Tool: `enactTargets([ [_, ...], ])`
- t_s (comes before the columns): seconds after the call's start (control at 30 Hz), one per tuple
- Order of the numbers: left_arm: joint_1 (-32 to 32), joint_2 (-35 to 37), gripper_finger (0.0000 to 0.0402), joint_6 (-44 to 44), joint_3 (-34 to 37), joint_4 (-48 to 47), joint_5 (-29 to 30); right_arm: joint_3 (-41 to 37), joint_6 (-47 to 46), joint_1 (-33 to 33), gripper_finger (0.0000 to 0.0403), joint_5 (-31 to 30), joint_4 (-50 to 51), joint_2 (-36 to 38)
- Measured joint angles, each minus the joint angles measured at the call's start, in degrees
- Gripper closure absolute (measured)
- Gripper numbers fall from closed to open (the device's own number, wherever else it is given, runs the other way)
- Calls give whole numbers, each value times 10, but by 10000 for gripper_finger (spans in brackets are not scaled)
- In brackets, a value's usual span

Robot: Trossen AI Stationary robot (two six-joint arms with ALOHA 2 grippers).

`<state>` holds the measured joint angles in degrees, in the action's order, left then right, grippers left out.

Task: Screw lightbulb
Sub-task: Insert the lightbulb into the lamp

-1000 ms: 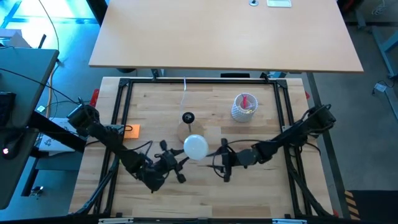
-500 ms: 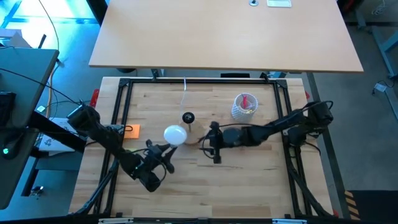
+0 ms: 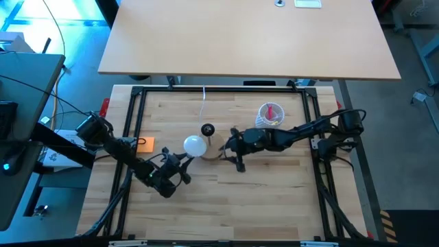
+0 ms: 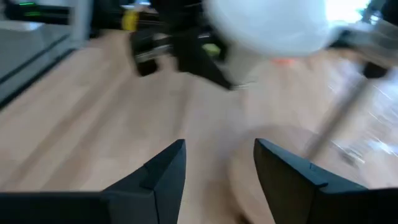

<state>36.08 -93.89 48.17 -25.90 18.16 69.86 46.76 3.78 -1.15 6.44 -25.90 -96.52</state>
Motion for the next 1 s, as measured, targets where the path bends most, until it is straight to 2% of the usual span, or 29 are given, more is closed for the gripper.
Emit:
enactTargets([
  [0.13, -5, 0, 307, 35, 36, 64, -51, 0, -27, 18, 191, 12, 2, 0],
  [0.23, -4, 0, 307, 8, 49, 153, -76, 0, -26, 19, 168, 13, -4, 0],
  [0.47, -16, 1, 307, -243, 50, 425, -159, 0, -44, -19, 147, 13, -57, -15],
  [0.53, -24, 1, 307, -291, 50, 477, -184, 0, -44, -33, 147, 18, -108, -35],
  [0.67, -44, 1, 307, -352, 50, 528, -235, 0, -60, -50, 147, 35, -238, -74],
  [0.77, -59, 1, 307, -363, 50, 542, -294, 0, -107, -48, 147, -10, -299, -85],
  [0.87, -73, 1, 307, -368, 50, 552, -327, 18, -143, -42, 147, 2, -296, -86],
  [1.0, -88, 1, 307, -379, 49, 555, -354, 58, -115, -50, 147, 36, -246, -87],
])
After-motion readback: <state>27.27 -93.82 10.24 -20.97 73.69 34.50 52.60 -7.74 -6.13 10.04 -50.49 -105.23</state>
